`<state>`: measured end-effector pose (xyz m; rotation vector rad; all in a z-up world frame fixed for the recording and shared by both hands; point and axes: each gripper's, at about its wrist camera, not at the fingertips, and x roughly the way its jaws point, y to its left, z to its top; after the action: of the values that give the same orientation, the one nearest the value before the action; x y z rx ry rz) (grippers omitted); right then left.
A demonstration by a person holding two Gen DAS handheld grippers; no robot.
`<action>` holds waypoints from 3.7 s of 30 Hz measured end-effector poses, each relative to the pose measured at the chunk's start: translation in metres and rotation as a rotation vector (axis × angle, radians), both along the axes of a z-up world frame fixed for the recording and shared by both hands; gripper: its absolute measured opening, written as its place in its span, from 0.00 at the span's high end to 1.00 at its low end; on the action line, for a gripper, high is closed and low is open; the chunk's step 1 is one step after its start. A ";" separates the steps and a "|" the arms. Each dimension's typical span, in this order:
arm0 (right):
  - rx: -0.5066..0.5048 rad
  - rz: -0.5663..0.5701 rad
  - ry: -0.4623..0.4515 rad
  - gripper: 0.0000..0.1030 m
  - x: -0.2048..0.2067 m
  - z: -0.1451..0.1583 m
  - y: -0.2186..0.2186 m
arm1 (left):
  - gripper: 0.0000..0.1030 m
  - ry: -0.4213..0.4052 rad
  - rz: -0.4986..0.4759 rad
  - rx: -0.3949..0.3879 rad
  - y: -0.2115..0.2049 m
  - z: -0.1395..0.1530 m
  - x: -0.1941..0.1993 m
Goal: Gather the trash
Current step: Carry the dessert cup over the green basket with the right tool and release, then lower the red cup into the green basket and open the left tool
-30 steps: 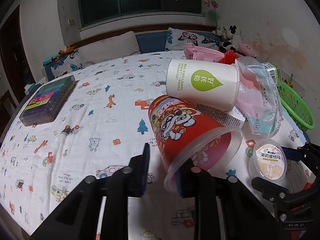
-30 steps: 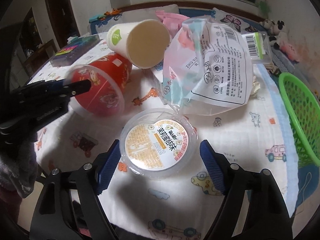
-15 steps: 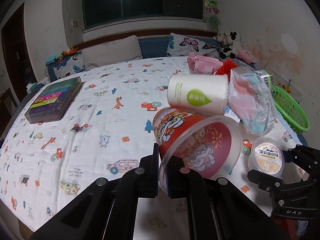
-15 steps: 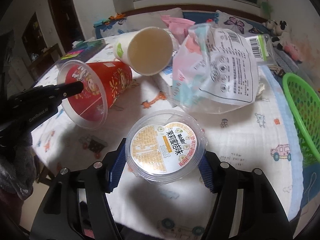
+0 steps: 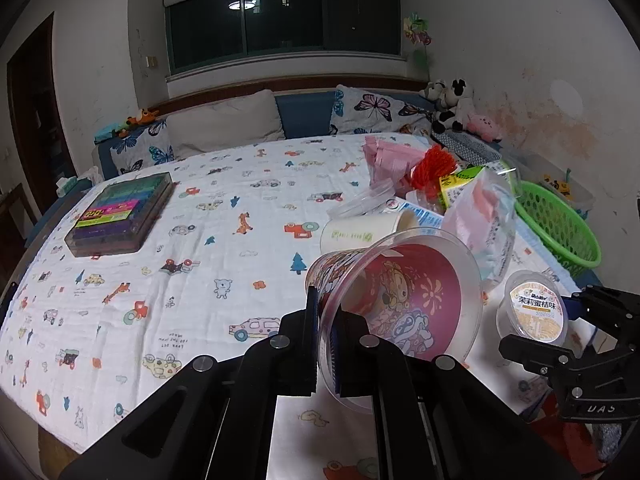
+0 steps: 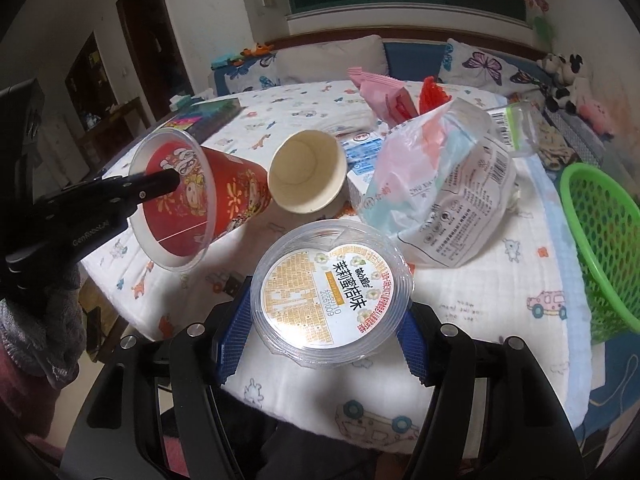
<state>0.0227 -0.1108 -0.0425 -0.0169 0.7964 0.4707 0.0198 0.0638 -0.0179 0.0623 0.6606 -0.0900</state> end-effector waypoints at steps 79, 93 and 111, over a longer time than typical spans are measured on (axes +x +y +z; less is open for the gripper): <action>-0.002 -0.608 0.020 0.25 0.046 -0.024 -0.314 | 0.95 0.138 -0.584 -0.082 -0.332 0.011 0.155; 0.008 -0.623 -0.020 0.25 0.021 -0.006 -0.308 | 0.49 0.155 -0.569 -0.089 -0.329 0.008 0.151; 0.034 -0.454 -0.081 0.21 0.007 0.022 -0.215 | 0.48 -0.006 -0.321 -0.077 -0.182 0.046 0.084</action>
<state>0.0295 -0.3258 -0.0205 0.1730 0.6861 0.0524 0.1036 -0.1183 0.0278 0.0937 0.6361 -0.4240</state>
